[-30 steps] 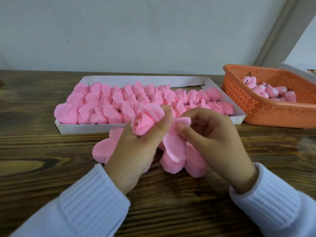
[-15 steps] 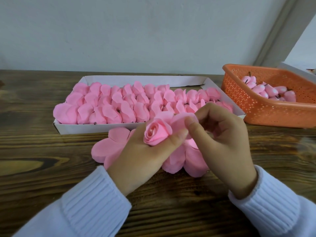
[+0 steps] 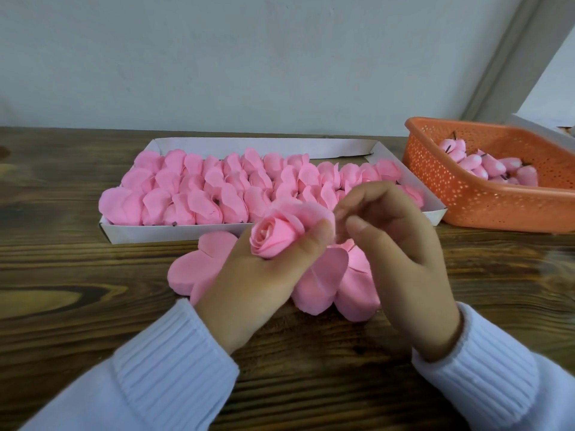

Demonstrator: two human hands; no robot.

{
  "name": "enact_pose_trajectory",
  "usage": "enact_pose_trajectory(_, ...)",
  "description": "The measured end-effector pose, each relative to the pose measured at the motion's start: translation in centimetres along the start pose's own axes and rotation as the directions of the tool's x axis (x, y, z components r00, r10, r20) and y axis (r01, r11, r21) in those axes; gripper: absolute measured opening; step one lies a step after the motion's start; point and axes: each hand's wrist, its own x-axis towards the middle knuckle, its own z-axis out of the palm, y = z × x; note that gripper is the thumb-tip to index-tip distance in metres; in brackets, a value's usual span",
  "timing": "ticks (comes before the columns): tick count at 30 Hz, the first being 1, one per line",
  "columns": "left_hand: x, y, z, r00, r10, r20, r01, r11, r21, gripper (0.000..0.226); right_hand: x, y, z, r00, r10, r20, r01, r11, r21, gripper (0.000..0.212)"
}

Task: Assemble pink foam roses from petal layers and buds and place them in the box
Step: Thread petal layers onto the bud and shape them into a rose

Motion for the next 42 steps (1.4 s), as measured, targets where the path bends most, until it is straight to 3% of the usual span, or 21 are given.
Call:
enact_pose_trajectory(2,0.3,-0.1,-0.2,1.0,-0.005,-0.005,0.005,0.996,-0.09,0.02,0.0,0.3,0.2,0.984,0.168,0.061,-0.175,0.971,0.164,0.028)
enact_pose_trajectory(5,0.5,-0.8,-0.5,0.998,-0.059,0.012,0.06,0.979,-0.195,0.061,0.0,0.8,0.4,0.927,0.31,0.213,-0.357,0.903,0.237,0.029)
enact_pose_trajectory(7,0.4,-0.6,-0.3,0.998,-0.065,0.028,0.069,0.972,-0.223,0.053,-0.2,0.9,0.6,0.897,0.359,0.259,-0.422,0.869,0.258,0.029)
enact_pose_trajectory(11,0.2,-0.6,0.0,0.994,-0.108,0.035,0.112,0.971,-0.212,0.053,-0.4,0.7,1.2,0.891,0.364,0.272,-0.45,0.795,0.407,0.039)
enact_pose_trajectory(15,0.2,-0.5,-0.1,0.997,-0.071,0.019,0.072,0.989,-0.126,0.037,-0.4,0.6,1.5,0.882,0.392,0.263,-0.471,0.766,0.437,0.054)
enact_pose_trajectory(17,0.1,-0.5,-0.1,0.998,-0.053,0.036,0.055,0.996,-0.075,0.043,-0.2,0.3,1.5,0.853,0.428,0.298,-0.521,0.718,0.461,0.062)
enact_pose_trajectory(21,0.0,-0.5,-0.6,0.994,-0.023,0.104,0.027,0.999,-0.038,0.034,0.2,-0.3,0.7,0.783,0.421,0.458,-0.62,0.582,0.526,0.03)
enact_pose_trajectory(26,0.0,-0.1,-1.0,0.964,-0.081,0.253,0.097,0.994,-0.052,0.062,0.5,0.0,-0.1,0.677,0.473,0.564,-0.724,0.567,0.393,0.038)
enact_pose_trajectory(29,0.0,0.1,-0.9,0.976,-0.09,0.2,0.078,0.995,0.064,0.054,0.5,0.3,-0.3,0.669,0.479,0.569,-0.73,0.57,0.378,0.033)
enact_pose_trajectory(33,0.0,0.5,-0.5,0.984,0.004,0.177,-0.003,1.0,-0.005,0.024,0.7,0.4,-0.5,0.673,0.551,0.494,-0.737,0.558,0.382,0.03)
enact_pose_trajectory(36,-0.1,0.8,-0.2,0.99,0.073,0.12,-0.067,0.996,-0.058,0.015,0.9,-0.2,-0.5,0.709,0.583,0.397,-0.695,0.674,0.253,0.018)
enact_pose_trajectory(38,-0.1,0.8,-0.1,0.998,0.051,0.039,-0.05,0.999,-0.019,0.019,0.8,-0.2,-0.6,0.805,0.541,0.241,-0.569,0.82,0.058,0.011)
enact_pose_trajectory(40,-0.1,0.1,-0.2,0.997,-0.025,-0.073,0.025,1.0,-0.005,0.033,0.5,-0.3,-0.6,0.924,0.366,0.112,-0.346,0.924,-0.164,0.006)
enact_pose_trajectory(42,0.0,-0.2,-0.5,0.976,-0.033,-0.215,0.042,0.998,0.042,0.046,0.3,-0.2,-0.4,0.99,0.136,0.043,-0.11,0.919,-0.378,0.011)
